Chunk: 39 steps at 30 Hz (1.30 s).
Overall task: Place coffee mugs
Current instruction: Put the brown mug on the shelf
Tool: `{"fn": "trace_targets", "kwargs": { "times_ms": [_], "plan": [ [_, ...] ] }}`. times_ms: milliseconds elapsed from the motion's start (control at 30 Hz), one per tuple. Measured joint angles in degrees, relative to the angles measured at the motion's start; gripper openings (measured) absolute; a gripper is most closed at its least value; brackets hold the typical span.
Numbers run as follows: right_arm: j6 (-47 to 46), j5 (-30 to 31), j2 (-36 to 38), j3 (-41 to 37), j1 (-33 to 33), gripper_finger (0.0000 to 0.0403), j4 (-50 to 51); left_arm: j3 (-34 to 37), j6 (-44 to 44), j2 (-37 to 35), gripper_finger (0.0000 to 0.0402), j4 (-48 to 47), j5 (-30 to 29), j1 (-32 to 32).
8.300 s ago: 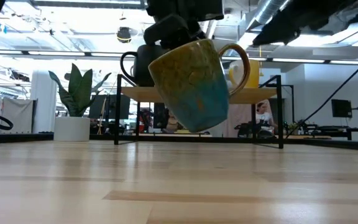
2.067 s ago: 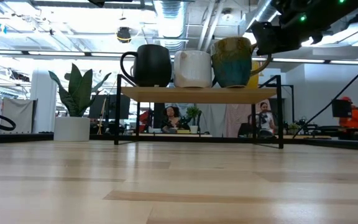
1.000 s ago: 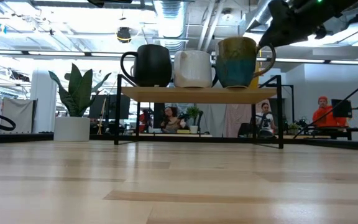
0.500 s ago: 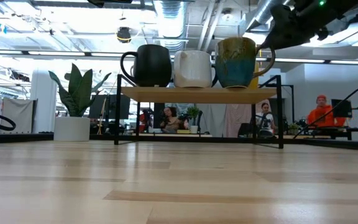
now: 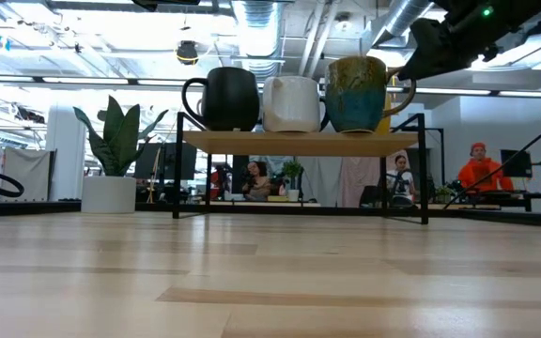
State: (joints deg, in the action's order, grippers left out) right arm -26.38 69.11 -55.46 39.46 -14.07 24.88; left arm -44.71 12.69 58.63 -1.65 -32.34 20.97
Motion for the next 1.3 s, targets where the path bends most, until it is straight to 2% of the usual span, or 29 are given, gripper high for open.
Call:
{"fn": "trace_targets", "kwargs": {
  "times_ms": [500, 967, 1300],
  "plan": [
    [7.4, 2.7, 0.0, 0.0, 0.0, 0.0245, 0.0, 0.0, 0.0, 0.0, 0.0, 0.0, 0.0, 0.0],
    [8.5, 3.0, 0.0, 0.0, -0.2, 0.0245, -0.4, 0.0, 0.0, 0.0, 0.0, 0.0, 0.0, 0.0],
    [9.1, 2.9, 0.1, 0.0, 2.3, 0.0245, -0.1, 0.0, 0.0, 0.0, 0.0, 0.0, 0.0, 0.0]
  ]
}}
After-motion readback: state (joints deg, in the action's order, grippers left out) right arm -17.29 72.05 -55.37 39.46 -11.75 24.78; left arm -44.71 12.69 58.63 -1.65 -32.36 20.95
